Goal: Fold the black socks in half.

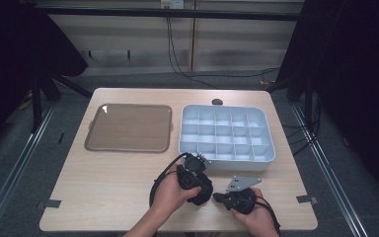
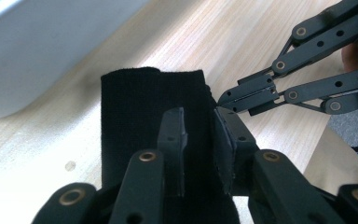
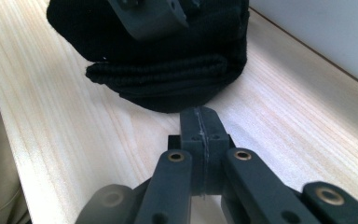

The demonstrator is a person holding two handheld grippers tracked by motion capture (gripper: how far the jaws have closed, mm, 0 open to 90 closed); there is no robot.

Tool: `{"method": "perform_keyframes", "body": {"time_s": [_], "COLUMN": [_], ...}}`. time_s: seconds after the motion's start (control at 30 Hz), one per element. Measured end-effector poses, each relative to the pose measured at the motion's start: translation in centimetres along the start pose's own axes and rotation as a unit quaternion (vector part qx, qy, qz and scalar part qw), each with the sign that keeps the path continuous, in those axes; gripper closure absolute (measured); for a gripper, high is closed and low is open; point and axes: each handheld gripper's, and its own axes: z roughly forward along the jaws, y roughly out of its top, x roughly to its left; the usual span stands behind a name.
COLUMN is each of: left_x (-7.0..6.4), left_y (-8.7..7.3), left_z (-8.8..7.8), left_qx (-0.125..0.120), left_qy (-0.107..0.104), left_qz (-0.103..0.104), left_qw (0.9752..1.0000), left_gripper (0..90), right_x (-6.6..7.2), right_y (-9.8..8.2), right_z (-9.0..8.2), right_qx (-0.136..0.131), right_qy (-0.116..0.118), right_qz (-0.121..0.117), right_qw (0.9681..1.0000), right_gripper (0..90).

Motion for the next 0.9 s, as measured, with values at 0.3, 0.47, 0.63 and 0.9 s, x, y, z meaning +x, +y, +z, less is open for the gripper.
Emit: {"method": "perform_keyframes", "body": {"time_s": [0.3,0.47,0.63,0.9], "left_x": [0.15,0.23,0.32,0.4], "left_y": [0.06,0.22,0.25,0.14], "left_z": [-0.3,-0.58,-0.65,0.04], "left_qx": [-0.009,-0.012,-0.013,-0.005], "left_qy": [-0.004,0.001,0.001,-0.016], "left_qz": [-0.005,-0.007,-0.014,-0.017], "left_qw": [0.9999,0.9999,0.9998,0.9997], "left_gripper": [69.4,68.2,69.6,85.0], "right_x": [0.02,0.01,0.03,0.04], "right_y": [0.02,0.03,0.04,0.05], "right_z": [0.03,0.05,0.05,0.04], "right_qx": [0.0,-0.001,0.0,0.001], "right_qy": [0.001,0.001,0.002,0.001], "right_qz": [0.001,0.0,0.001,0.0], "right_qw": [1.0,1.0,1.0,1.0], "right_gripper": [90.0,90.0,90.0,90.0]}}
